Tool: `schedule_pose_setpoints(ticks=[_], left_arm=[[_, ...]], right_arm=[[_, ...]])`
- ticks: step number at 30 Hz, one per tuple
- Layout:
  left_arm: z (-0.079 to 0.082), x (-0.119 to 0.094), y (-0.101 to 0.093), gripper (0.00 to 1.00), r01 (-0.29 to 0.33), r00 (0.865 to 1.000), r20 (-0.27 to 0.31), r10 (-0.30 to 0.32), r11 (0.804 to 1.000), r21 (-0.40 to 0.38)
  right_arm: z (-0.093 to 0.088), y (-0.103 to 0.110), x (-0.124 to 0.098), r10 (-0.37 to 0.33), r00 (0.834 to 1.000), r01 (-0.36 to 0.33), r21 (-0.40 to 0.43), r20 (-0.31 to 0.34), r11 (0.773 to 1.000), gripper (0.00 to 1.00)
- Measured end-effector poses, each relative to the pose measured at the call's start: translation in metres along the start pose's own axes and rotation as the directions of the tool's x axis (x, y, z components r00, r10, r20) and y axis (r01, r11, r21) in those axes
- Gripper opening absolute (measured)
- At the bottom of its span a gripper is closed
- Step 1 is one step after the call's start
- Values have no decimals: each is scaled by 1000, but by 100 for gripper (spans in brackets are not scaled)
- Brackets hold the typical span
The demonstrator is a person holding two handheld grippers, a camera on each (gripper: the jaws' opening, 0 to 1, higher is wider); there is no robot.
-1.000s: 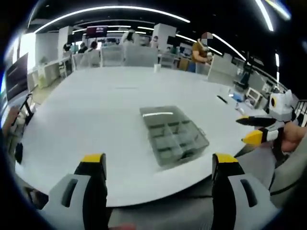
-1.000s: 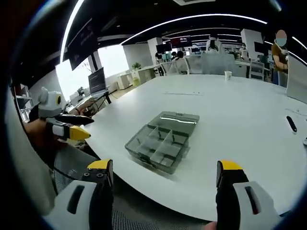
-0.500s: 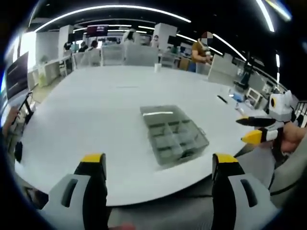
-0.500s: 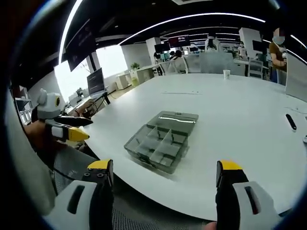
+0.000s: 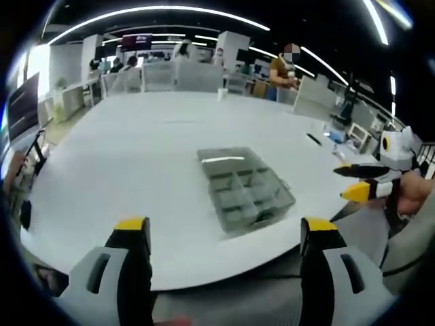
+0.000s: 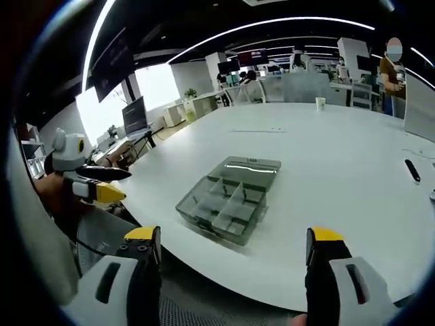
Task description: Insert the divider into the dual guide fixture by aligning both edges with the guide slots and pushing it downward to the bottom, including one-sided entry, uneven engagement, binding, and posture correction.
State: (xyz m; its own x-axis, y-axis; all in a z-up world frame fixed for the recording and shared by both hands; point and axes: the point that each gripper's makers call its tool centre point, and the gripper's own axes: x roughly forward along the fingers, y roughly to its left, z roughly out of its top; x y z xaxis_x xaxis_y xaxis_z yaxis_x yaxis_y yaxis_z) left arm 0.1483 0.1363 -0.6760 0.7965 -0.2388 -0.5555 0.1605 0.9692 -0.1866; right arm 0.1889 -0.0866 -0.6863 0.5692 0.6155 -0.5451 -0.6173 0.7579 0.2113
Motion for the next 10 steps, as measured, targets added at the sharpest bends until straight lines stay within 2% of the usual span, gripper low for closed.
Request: schedule_pose_setpoints(ticks=[10], left_arm=[[-1, 0, -1, 89, 4, 1000, -4, -4, 1000, 1]], right_arm=[[-1, 0, 0, -2, 1000, 2, -1, -6, 1000, 87]])
